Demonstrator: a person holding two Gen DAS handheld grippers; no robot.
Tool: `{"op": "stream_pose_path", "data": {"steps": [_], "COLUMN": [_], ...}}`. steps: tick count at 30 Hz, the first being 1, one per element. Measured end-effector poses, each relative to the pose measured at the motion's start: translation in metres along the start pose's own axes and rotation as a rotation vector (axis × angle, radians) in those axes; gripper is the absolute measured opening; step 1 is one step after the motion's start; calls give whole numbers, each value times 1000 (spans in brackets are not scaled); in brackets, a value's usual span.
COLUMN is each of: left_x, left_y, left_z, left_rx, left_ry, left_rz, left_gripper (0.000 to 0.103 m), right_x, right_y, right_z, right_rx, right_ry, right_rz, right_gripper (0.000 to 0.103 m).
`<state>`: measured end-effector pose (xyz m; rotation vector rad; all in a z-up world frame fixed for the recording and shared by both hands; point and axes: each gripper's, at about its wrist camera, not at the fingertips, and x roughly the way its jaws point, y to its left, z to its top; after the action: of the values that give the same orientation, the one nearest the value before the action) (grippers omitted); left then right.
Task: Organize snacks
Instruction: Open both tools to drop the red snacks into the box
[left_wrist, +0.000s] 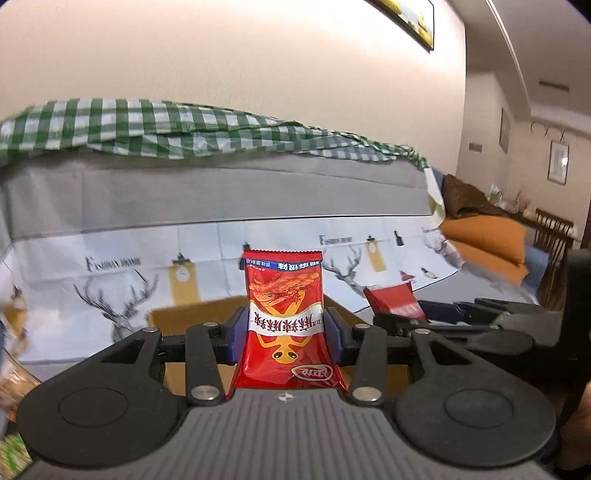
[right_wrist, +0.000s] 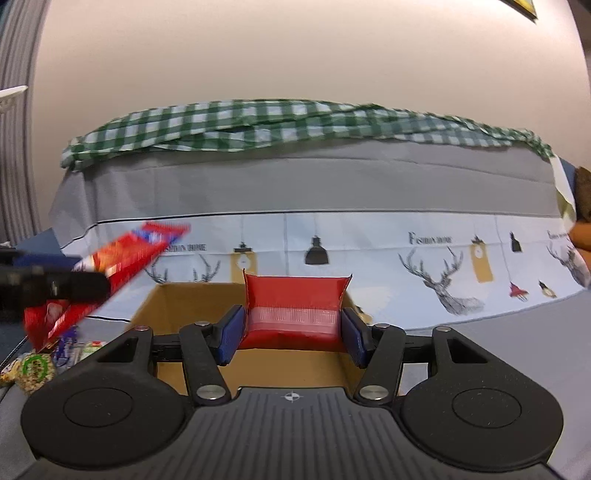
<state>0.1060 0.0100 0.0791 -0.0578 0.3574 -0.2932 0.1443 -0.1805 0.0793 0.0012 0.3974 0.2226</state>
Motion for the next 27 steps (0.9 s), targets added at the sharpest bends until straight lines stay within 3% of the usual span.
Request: {"op": "stream_pose_path", "data": {"steps": [6, 13, 20, 22, 24, 27], "left_x": [24, 38, 37, 37, 36, 34], "left_y": [-22, -13, -9, -7, -7, -2], "left_z": [-16, -19, -12, -12, -12, -11], "left_rx": [112, 66, 31, 12, 4, -13], "left_ry": [71, 94, 85, 93, 88, 68], "left_rz": [20, 60, 43, 14, 31, 44], "left_gripper": [48, 48, 49, 56, 80, 81], "right_x": [4, 8, 10, 10, 12, 14], "right_y": [-4, -1, 7, 8, 8, 7], "right_z": [-2, -2, -1, -2, -2, -2], "right_rx": [-14, -1, -13, -7, -1, 13], "right_ry": [16, 17, 9, 15, 24, 30], "right_rz": [-23, -38, -40, -41, -57, -72], "right_gripper": [58, 59, 59, 63, 78, 80]}}
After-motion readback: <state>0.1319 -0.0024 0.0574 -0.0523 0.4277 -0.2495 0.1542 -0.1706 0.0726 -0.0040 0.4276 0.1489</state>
